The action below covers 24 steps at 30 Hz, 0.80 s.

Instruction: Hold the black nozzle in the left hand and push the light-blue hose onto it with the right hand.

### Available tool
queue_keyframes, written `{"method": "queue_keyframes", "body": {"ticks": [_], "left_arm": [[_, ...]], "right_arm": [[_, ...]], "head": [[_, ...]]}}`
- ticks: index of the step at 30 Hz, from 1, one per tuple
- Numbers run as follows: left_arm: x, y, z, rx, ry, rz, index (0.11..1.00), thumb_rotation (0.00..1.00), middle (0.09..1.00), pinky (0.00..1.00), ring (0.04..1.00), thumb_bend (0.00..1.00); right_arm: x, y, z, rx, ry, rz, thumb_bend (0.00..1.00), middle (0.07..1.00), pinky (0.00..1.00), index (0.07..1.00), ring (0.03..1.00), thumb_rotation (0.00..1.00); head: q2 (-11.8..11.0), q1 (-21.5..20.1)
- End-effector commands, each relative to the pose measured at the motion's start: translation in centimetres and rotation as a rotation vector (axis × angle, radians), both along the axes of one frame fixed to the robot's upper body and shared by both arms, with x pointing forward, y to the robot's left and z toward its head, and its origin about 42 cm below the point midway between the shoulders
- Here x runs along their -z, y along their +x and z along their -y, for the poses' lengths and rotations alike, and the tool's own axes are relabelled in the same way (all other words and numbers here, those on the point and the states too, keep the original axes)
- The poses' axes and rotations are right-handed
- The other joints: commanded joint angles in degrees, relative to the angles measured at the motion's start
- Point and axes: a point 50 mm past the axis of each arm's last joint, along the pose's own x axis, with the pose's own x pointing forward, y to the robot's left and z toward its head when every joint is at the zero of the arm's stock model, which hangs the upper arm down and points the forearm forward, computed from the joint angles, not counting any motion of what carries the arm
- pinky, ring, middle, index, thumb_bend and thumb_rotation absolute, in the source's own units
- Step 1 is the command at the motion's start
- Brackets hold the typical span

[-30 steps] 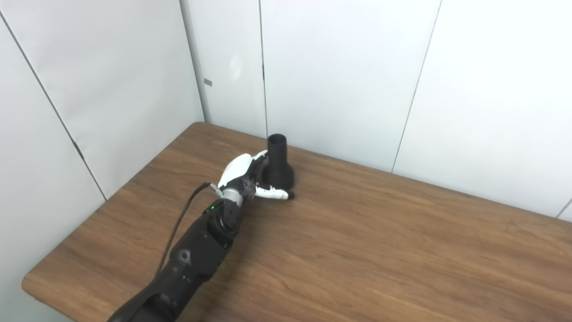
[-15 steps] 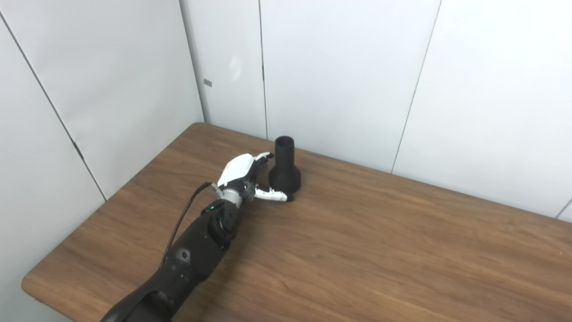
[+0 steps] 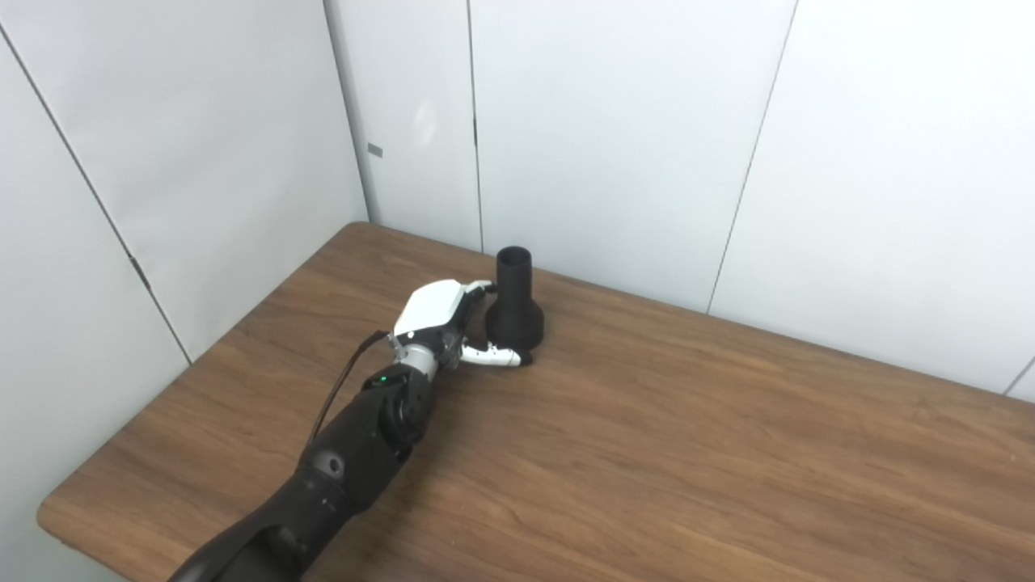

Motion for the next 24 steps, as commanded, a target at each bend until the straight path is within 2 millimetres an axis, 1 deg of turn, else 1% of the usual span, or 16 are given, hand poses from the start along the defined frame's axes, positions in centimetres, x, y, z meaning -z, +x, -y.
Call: {"method": "queue_keyframes", "body": {"ticks": [1,3,6,10,16,17,19,20,23,24], "left_arm": [[1.5,-0.5,1.2,0.036,-0.023,-0.073,0.857,0.36,0.85,1.0,0.842,1.0],[1.4,-0.6,1.6,0.042,-0.039,-0.068,0.857,0.35,0.852,1.0,0.833,1.0],[1.4,-0.5,1.9,0.044,-0.059,-0.072,0.858,0.36,0.855,1.0,0.834,1.0],[1.7,-0.4,1.8,0.039,-0.079,-0.084,0.864,0.39,0.854,1.0,0.846,1.0],[1.6,-0.5,2.2,0.035,-0.112,-0.079,0.846,0.36,0.861,1.0,0.878,1.0],[1.5,-0.5,2.3,0.039,-0.115,-0.072,0.842,0.36,0.862,1.0,0.877,1.0],[1.4,-0.6,2.6,0.053,-0.125,-0.054,0.83,0.34,0.845,0.98,0.845,1.0],[1.4,-0.6,2.7,0.059,-0.134,-0.05,0.831,0.34,0.842,0.98,0.839,1.0],[1.5,-0.6,3.0,0.064,-0.152,-0.05,0.834,0.35,0.841,0.98,0.839,1.0],[1.5,-0.6,3.1,0.058,-0.158,-0.056,0.834,0.35,0.841,0.96,0.842,1.0]], "right_arm": [[-1.6,0.1,0.3,-0.01,-0.024,0.065,0.29,0.646,0.53,0.606,0.637,0.42],[-1.6,0.1,0.3,-0.009,-0.03,0.063,0.29,0.648,0.53,0.608,0.638,0.42],[-1.7,-0.1,0.3,-0.008,-0.035,0.06,0.3,0.653,0.53,0.615,0.641,0.44],[-1.7,-0.2,0.3,-0.007,-0.041,0.053,0.27,0.653,0.53,0.614,0.641,0.4],[-1.8,-0.4,0.4,-0.008,-0.052,0.045,0.28,0.651,0.53,0.618,0.634,0.41],[-1.8,-0.4,0.4,-0.009,-0.052,0.045,0.28,0.651,0.53,0.617,0.634,0.41],[-1.8,-0.5,0.4,-0.01,-0.053,0.049,0.28,0.652,0.53,0.618,0.634,0.4],[-1.9,-0.5,0.4,-0.012,-0.06,0.047,0.27,0.65,0.52,0.617,0.631,0.39],[-2.0,-0.6,0.3,-0.019,-0.061,0.045,0.26,0.652,0.52,0.62,0.634,0.39],[-2.0,-0.6,0.3,-0.02,-0.058,0.044,0.27,0.654,0.53,0.621,0.638,0.4]], "head": [[0.0,0.0],[0.1,-0.1],[0.3,-0.2],[0.4,-0.4],[0.6,-0.6],[0.6,-0.6],[0.6,-0.7],[0.6,-0.7],[0.6,-1.1],[0.6,-1.2]]}}
